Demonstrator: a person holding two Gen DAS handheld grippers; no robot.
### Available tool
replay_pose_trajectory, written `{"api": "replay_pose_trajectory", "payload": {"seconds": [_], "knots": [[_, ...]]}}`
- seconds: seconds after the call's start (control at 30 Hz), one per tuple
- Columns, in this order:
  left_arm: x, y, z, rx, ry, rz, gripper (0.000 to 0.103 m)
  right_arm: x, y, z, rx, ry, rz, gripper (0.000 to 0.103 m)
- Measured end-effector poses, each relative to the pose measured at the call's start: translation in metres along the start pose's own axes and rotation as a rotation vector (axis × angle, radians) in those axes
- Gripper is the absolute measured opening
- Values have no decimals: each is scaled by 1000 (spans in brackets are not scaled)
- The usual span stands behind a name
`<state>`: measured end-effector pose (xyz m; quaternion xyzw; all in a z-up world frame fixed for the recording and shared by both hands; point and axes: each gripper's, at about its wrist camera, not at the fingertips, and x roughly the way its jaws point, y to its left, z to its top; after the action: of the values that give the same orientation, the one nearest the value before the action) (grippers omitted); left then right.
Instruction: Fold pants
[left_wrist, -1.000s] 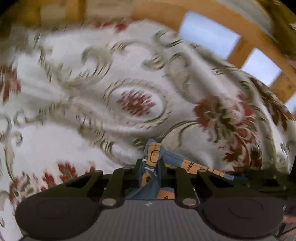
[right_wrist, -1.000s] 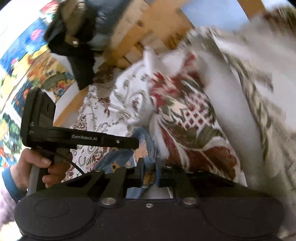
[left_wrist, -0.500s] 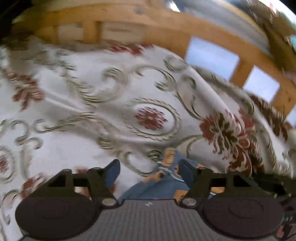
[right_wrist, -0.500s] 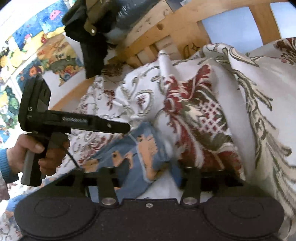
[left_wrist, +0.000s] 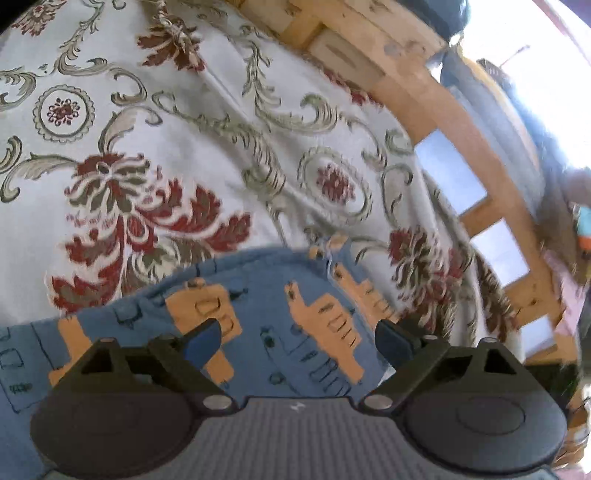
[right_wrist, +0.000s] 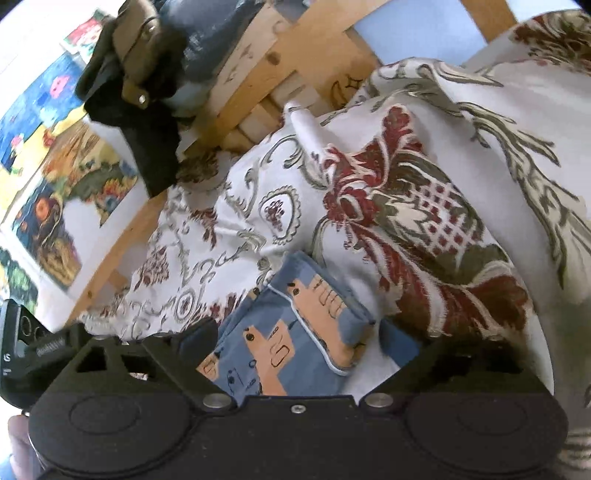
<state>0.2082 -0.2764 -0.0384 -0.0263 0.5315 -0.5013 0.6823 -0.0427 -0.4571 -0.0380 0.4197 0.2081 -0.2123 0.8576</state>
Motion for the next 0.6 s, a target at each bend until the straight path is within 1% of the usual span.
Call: {"api": "replay_pose_trajectory", "payload": {"seconds": [0.03, 0.1, 0.13, 0.17, 0.2, 0.3, 0.37, 0.43, 0.53, 0.6], "knots": [[-1, 0, 5, -6, -9, -8, 96, -1, -1, -1, 0, -8, -13, 80], [1, -2, 16, -3, -19, -15, 97, -2, -6, -4, -20, -14, -31, 56], [3, -4, 21, 3, -18, -17, 96, -1, -8, -4, -39, -10, -41, 49], [7, -5, 25, 7, -11, -20, 96, -1, -11, -4, -57, -8, -51, 38], [12, -7, 29, 8, -2, -25, 96, -1, -13, -4, -65, -5, -54, 30], [27, -12, 33, -6, 27, -53, 97, 0, -14, -3, -97, 0, -53, 16], [35, -16, 33, -17, 43, -83, 97, -2, -7, -6, -161, -9, -55, 14], [41, -20, 34, -26, 59, -108, 97, -4, 4, -10, -259, -25, -63, 13], [46, -25, 38, -35, 82, -122, 97, -9, 23, -19, -424, -49, -71, 13], [46, -29, 42, -24, 93, -118, 96, -13, 37, -28, -544, -72, -66, 13]]}}
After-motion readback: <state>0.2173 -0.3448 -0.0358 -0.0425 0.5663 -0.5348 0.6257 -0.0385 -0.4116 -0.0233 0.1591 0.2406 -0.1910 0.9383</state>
